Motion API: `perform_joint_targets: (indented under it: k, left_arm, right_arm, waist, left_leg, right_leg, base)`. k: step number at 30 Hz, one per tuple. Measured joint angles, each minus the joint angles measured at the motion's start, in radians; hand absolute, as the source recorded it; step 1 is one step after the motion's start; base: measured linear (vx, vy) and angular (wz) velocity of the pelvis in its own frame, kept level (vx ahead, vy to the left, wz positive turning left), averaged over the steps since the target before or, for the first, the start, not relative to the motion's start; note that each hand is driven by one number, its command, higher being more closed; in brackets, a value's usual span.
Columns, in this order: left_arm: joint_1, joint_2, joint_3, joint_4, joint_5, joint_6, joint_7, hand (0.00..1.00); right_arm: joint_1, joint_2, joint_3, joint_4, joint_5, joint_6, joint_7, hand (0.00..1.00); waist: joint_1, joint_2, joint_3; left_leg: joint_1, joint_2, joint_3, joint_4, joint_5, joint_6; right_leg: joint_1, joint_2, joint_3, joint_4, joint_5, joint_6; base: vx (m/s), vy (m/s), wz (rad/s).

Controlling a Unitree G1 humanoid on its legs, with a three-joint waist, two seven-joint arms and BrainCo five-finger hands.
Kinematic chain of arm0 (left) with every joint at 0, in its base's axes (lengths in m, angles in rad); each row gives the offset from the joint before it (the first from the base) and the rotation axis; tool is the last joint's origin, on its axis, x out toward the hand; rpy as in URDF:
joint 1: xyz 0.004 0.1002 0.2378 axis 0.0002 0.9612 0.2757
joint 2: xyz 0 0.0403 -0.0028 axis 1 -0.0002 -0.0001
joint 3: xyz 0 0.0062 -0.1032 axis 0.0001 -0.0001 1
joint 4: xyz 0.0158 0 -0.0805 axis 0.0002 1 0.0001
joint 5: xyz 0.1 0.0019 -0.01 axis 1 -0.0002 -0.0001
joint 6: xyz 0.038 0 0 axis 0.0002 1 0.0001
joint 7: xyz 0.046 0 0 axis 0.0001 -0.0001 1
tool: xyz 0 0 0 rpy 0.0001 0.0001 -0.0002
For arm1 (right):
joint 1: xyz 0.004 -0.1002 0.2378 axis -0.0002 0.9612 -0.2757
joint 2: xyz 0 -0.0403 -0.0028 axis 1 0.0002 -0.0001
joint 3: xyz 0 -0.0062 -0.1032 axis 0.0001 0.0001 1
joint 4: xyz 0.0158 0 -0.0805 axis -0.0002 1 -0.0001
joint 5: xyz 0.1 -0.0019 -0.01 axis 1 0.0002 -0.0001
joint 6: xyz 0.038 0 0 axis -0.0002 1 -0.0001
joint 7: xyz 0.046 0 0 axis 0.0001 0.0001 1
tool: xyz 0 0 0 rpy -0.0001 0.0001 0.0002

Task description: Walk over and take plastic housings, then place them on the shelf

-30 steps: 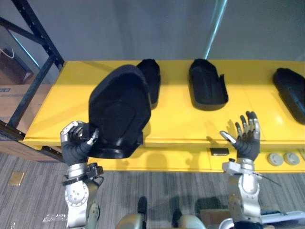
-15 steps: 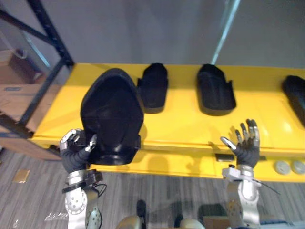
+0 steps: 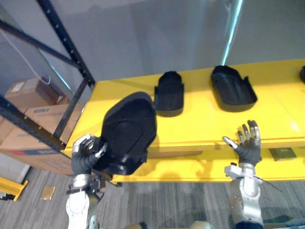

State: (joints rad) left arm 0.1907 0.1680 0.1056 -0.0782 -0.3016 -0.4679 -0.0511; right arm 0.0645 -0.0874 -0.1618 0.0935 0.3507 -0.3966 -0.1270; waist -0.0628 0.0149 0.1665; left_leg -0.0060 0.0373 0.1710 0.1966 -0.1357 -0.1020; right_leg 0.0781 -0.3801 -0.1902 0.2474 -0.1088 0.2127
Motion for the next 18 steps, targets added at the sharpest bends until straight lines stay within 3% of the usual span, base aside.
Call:
perform_joint_targets:
  k: [2,3,4,5,6,7,8,11,14,18]
  left_arm:
    - [0.0,0.016,-0.001,-0.001,0.004,0.018,-0.001,1.0]
    - [0.002,0.024,0.001,-0.012,0.002,0.031,0.0,1.0]
    - [0.002,0.024,0.0,-0.02,0.0,0.036,0.0,1.0]
    - [-0.007,0.022,-0.001,-0.034,-0.006,0.042,0.001,1.0]
    - [-0.016,0.022,0.0,-0.043,-0.007,0.048,0.003,1.0]
    - [-0.033,0.02,-0.002,-0.059,-0.007,0.06,0.015,1.0]
    - [-0.035,0.006,-0.019,-0.062,-0.007,0.073,0.038,1.0]
    - [-0.009,-0.028,-0.031,-0.083,-0.011,0.104,0.087,1.0]
    - [0.009,-0.075,-0.035,-0.101,-0.054,0.104,0.111,1.0]
    - [0.0,-0.078,-0.041,-0.101,-0.052,0.104,0.152,1.0]
  right_arm:
    - [0.002,0.019,0.006,0.0,0.0,0.0,-0.004,0.0]
    - [0.003,0.024,0.023,0.0,-0.004,0.0,-0.005,0.0]
    - [0.003,0.025,0.032,0.0,-0.006,0.0,-0.005,0.0]
    - [0.007,0.03,0.048,-0.012,-0.017,0.001,-0.006,0.0]
    - [0.01,0.032,0.053,-0.025,-0.029,0.002,-0.006,0.0]
    - [0.009,0.029,0.063,-0.054,-0.068,0.002,-0.006,0.0]
    - [0.001,0.017,0.066,-0.078,-0.107,0.002,-0.006,0.0]
    - [-0.009,-0.003,0.085,-0.088,-0.178,0.01,-0.002,0.0]
    - [-0.014,-0.027,0.121,-0.12,-0.167,0.01,0.029,0.0]
    - [-0.083,-0.051,0.188,-0.173,-0.161,0.008,0.059,0.0]
  waist:
    - [0.015,0.009,-0.001]
    - [0.019,0.022,-0.003]
    - [0.018,0.037,-0.003]
    - [0.012,0.04,-0.005]
    - [0.007,0.037,-0.007]
    - [0.002,0.016,-0.012]
    - [-0.001,0.022,-0.012]
    - [0.016,0.038,-0.014]
    - [0.029,0.036,-0.013]
    - [0.041,0.028,-0.008]
  left_leg:
    - [0.013,-0.004,0.001,-0.035,-0.004,0.019]
    - [0.026,0.0,-0.005,-0.07,0.008,0.037]
    - [0.023,0.006,-0.018,-0.074,0.019,0.048]
    - [0.01,0.018,-0.056,-0.093,0.041,0.053]
    - [-0.001,0.018,-0.073,-0.102,0.052,0.051]
    - [-0.019,0.001,-0.09,-0.12,0.082,0.042]
    - [-0.028,-0.007,-0.107,-0.145,0.111,0.042]
    - [-0.013,-0.008,-0.112,-0.223,0.158,0.038]
    - [-0.01,-0.002,-0.134,-0.275,0.187,0.035]
    - [-0.012,-0.011,-0.159,-0.282,0.194,0.039]
  right_leg:
    - [0.006,0.007,-0.006,-0.015,0.069,-0.047]
    - [-0.011,0.027,-0.012,-0.01,0.094,-0.095]
    - [-0.019,0.055,0.01,-0.017,0.073,-0.095]
    - [-0.004,0.137,0.045,-0.072,0.023,-0.103]
    - [0.0,0.174,0.058,-0.111,0.02,-0.114]
    - [0.004,0.221,0.042,-0.17,0.027,-0.118]
    - [0.007,0.215,0.035,-0.179,0.044,-0.097]
    - [-0.003,0.218,0.018,-0.183,0.043,-0.098]
    - [0.001,0.223,-0.01,-0.185,0.043,-0.098]
    - [0.012,0.219,-0.035,-0.182,0.042,-0.099]
  base:
    - [-0.06,0.239,0.03]
    - [-0.01,0.134,0.06]
    - [0.02,0.087,0.35]
    - [0.02,-0.012,0.57]
    - [0.01,-0.03,0.85]
    - [0.02,-0.011,0.8]
    - [0.04,-0.001,0.72]
    - [0.03,-0.025,0.25]
    - [-0.01,-0.026,0.27]
    - [-0.03,0.01,0.22]
